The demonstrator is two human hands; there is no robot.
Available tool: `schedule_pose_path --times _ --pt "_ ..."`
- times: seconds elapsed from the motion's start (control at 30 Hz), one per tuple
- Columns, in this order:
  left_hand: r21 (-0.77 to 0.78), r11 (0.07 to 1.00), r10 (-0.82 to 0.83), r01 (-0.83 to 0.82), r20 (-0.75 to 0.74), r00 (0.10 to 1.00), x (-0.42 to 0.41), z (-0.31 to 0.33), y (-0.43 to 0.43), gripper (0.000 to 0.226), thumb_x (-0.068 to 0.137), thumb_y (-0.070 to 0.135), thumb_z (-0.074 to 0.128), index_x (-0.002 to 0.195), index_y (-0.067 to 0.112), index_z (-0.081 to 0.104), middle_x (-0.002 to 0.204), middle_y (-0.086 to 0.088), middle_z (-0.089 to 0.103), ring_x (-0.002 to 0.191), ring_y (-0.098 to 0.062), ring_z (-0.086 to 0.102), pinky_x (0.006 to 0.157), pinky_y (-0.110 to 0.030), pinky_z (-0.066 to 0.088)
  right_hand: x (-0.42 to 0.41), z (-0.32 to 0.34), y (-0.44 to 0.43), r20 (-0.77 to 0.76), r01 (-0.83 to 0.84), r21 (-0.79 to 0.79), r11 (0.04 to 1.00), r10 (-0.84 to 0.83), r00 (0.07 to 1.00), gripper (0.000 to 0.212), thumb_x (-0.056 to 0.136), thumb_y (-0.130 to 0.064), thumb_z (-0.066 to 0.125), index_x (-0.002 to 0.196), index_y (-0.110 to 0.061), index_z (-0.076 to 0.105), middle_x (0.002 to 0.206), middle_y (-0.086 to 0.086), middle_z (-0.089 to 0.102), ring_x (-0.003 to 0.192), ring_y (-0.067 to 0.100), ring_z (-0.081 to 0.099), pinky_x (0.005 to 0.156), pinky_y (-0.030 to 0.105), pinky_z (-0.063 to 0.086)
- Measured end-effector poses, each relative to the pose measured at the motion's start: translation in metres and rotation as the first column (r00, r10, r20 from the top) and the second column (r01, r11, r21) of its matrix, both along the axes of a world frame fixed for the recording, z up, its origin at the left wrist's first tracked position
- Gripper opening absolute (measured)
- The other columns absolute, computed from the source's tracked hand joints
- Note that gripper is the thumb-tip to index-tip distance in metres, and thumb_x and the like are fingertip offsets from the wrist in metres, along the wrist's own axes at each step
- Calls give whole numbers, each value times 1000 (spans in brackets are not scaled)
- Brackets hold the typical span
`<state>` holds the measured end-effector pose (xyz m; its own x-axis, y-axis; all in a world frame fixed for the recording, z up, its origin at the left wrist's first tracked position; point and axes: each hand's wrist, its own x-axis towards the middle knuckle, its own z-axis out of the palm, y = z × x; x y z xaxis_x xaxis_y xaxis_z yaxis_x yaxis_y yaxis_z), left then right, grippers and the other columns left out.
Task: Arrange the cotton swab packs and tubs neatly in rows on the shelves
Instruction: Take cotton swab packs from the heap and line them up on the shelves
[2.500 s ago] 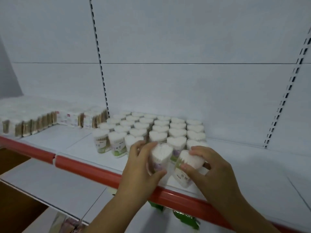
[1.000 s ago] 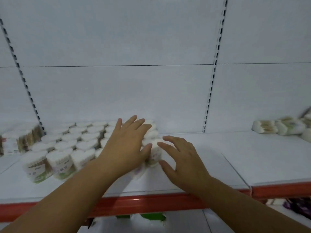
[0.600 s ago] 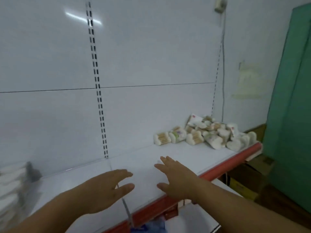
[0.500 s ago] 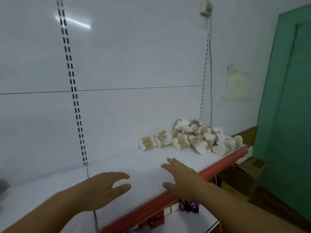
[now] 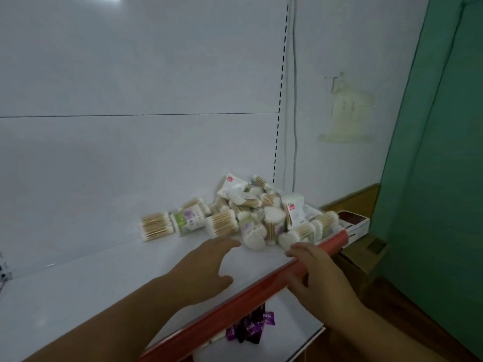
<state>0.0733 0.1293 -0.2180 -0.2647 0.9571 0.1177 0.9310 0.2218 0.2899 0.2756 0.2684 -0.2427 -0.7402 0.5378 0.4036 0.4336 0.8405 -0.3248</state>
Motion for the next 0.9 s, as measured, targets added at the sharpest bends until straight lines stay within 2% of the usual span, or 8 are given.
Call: schedule_pose_path --times 0.2,0.3,0.4,0.47,0.6,0.7,0.77,0.9 --pt "147 974 -146 170 -162 976 -23 -3 66 82 88 15 61 153 30 13 161 10 9 147 -6 4 115 -19 2 -17 15 31 -41 8 95 995 -4 999 38 89 -28 62 126 -31 56 131 -17 47 115 -9 29 90 0 17" --pt "196 933 -247 301 -261 933 -37 -12 89 84 83 0 57 152 26 18 158 13 4 144 -3 -5 111 -19 -4 -37 33 43 -19 -7 167 986 11 1000 36 85 -14 64 120 -22 62 125 -7 58 116 6 45 98 6 19" --pt "290 850 -317 439 -385 867 -52 -21 102 87 62 -8 66 141 21 44 150 -1 40 141 -20 33 112 -38 27 -59 40 54 63 -54 208 977 42 997 52 82 -5 66 132 -17 56 136 2 56 124 22 50 103 23 27" --pt "335 814 -340 475 -388 857 -58 -27 106 77 58 -2 72 129 18 52 131 -5 60 123 -20 52 101 -36 47 -68 44 60 120 -129 185 974 108 987 61 83 -7 65 140 -20 47 146 -1 46 133 18 42 107 23 26" --pt "382 772 -395 509 -339 854 -63 -31 92 57 72 25 74 124 20 50 121 -1 58 112 -15 51 98 -28 41 -80 51 68 245 -152 186 971 104 964 65 86 -15 64 145 -25 39 150 -5 39 135 15 37 108 26 30" --pt "451 827 -360 335 -31 932 -63 -23 63 54 73 50 69 122 37 50 121 20 51 113 0 49 95 -10 37 -87 55 72 252 -156 221 963 98 963 58 90 -13 58 143 -28 40 145 -6 44 132 14 40 104 21 28" --pt "440 884 -288 160 240 927 -58 -14 46 53 66 53 73 113 45 52 116 27 55 111 3 53 92 -9 40 -89 55 73 257 -150 274 950 78 963 53 94 -14 51 143 -30 40 144 -8 44 130 13 40 104 23 29" --pt "398 897 -184 -190 729 659 -52 0 22 63 47 40 80 104 26 58 98 9 71 96 -12 68 76 -26 55 -93 50 76 146 -334 326 885 302 942 35 81 -18 68 116 -19 67 114 0 67 102 22 58 87 36 46"
